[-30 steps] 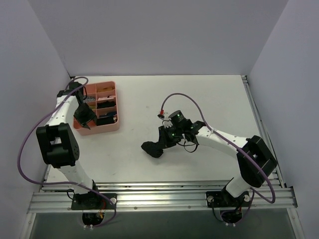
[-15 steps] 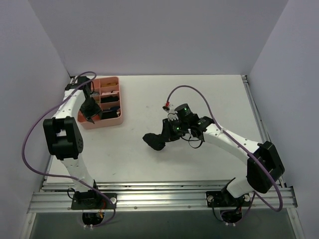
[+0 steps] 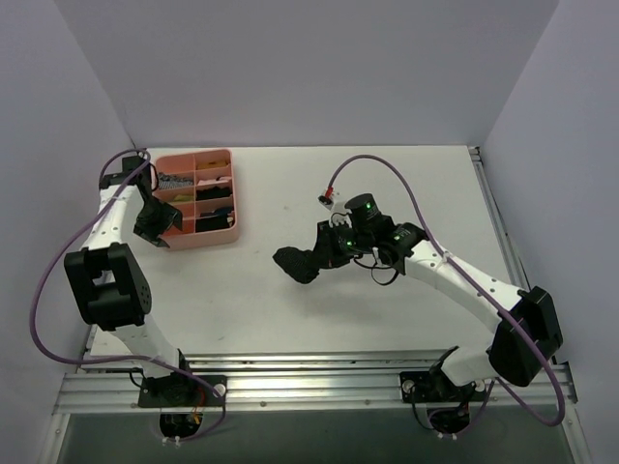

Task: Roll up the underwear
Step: Place the rolled underwear into the container

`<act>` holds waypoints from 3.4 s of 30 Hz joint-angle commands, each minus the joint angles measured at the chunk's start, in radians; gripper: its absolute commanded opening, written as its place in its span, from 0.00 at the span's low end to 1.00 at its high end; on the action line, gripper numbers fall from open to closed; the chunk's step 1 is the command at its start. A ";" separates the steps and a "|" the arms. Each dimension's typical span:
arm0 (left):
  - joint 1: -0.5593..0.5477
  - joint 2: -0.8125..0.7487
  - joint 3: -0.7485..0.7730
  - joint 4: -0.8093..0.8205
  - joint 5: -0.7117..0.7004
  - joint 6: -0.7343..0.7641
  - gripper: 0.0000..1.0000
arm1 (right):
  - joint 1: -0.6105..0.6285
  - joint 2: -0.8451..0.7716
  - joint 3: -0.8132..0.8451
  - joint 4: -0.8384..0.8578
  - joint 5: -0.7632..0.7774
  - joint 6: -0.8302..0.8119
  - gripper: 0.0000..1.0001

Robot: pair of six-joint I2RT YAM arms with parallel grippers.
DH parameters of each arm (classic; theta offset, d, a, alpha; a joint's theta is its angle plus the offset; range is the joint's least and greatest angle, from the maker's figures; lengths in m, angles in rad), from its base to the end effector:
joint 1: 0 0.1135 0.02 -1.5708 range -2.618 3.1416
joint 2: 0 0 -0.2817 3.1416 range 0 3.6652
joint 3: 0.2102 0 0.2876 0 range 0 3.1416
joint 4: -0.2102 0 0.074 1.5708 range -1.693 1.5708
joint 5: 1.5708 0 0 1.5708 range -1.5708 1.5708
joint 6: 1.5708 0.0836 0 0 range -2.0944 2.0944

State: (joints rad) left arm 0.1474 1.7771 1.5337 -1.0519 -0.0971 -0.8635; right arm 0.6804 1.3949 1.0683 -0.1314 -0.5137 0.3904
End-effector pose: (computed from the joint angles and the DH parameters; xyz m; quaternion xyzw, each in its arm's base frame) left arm 0.4023 0.0679 0.2284 -0.4849 0.8624 -0.0030 0.1453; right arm 0.2758 0.2760 0.2925 -0.2514 0.7933 0.4461 0.3293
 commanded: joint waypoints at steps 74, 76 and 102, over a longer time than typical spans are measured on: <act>-0.220 -0.303 -0.328 0.079 0.145 0.015 0.54 | 0.220 0.704 0.662 0.007 0.546 -0.042 0.00; -0.221 -0.312 -0.322 0.087 0.143 0.023 0.55 | 0.228 0.704 0.628 0.021 0.578 -0.045 0.00; -0.155 -0.341 -0.337 0.058 0.142 0.029 0.55 | 0.157 0.843 0.705 -0.124 0.276 -0.203 0.10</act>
State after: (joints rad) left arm -0.0246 1.4830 1.1950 -0.9852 0.0540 -0.8413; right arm 0.8494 2.2089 1.7248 -0.1177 -0.2192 0.2310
